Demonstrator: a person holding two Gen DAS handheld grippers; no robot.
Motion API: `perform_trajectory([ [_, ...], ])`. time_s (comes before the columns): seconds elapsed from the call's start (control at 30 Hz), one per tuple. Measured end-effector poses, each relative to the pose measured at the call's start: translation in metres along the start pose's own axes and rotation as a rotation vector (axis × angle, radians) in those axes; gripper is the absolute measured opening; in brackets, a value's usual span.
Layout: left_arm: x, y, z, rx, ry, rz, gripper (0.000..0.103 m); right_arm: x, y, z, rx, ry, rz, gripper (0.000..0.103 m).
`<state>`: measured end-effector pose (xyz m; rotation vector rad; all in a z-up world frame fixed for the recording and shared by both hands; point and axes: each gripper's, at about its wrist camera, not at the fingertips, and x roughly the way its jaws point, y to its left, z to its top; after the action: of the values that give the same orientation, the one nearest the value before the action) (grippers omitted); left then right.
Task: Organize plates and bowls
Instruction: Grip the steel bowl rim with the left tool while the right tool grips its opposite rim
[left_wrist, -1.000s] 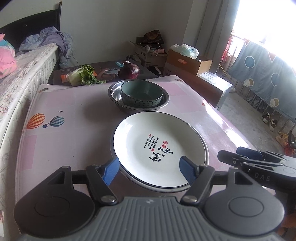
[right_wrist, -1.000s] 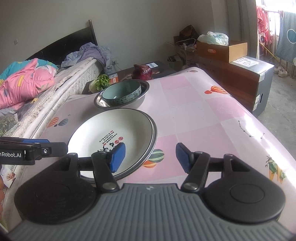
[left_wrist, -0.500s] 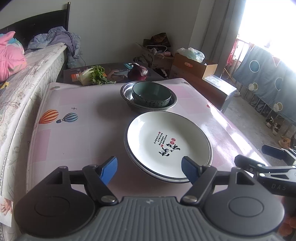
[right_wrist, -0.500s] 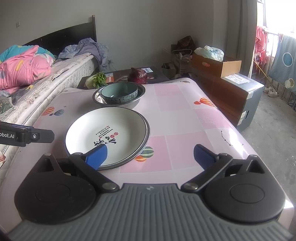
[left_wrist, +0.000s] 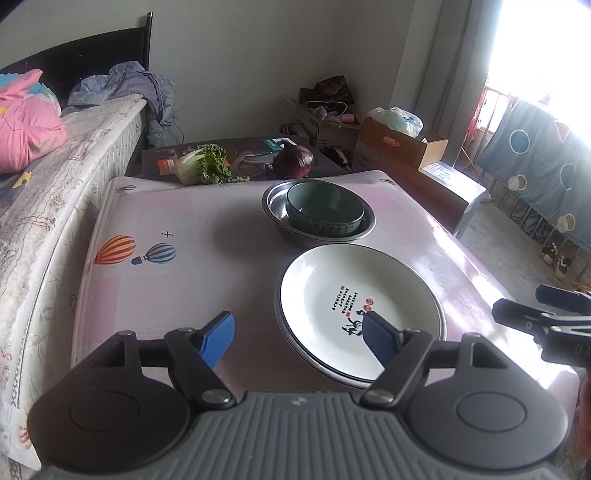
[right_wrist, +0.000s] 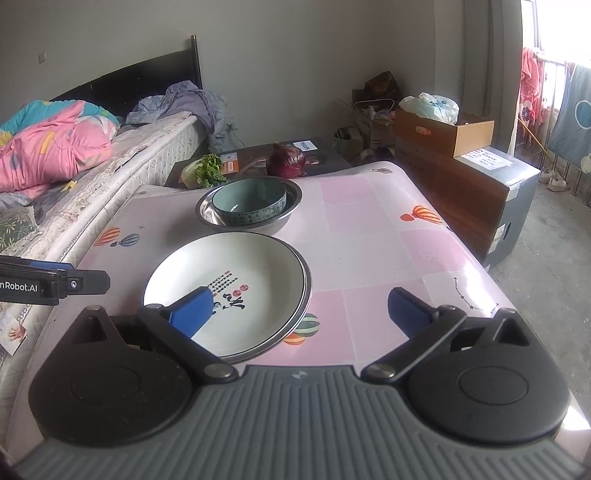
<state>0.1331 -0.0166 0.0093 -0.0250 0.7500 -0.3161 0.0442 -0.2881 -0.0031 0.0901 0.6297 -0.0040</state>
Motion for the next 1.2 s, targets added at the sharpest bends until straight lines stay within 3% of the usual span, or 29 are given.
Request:
perform_trajectory([
  [0.3,0.045,0.013,0.054,0.013,-0.015,0.052,0.077,0.044,-0.024,0.068,0.057,0.000,0.079,0.101],
  [0.5,0.096,0.020,0.087,-0.015,0.012,0.043,0.076,0.104,-0.035,0.112,0.082,0.024,0.114,0.100],
  [0.6,0.123,0.021,0.099,-0.017,0.027,0.055,0.069,0.138,-0.042,0.125,0.105,0.046,0.128,0.097],
  [0.87,0.177,0.023,0.111,-0.004,0.082,0.072,0.048,0.232,-0.053,0.136,0.172,0.155,0.171,0.055],
  [1.03,0.194,0.021,0.109,0.027,0.110,0.080,0.041,0.268,-0.050,0.133,0.168,0.210,0.186,0.046],
  [1.2,0.205,0.020,0.109,0.057,0.115,0.087,0.041,0.288,-0.044,0.130,0.155,0.247,0.206,0.033],
])
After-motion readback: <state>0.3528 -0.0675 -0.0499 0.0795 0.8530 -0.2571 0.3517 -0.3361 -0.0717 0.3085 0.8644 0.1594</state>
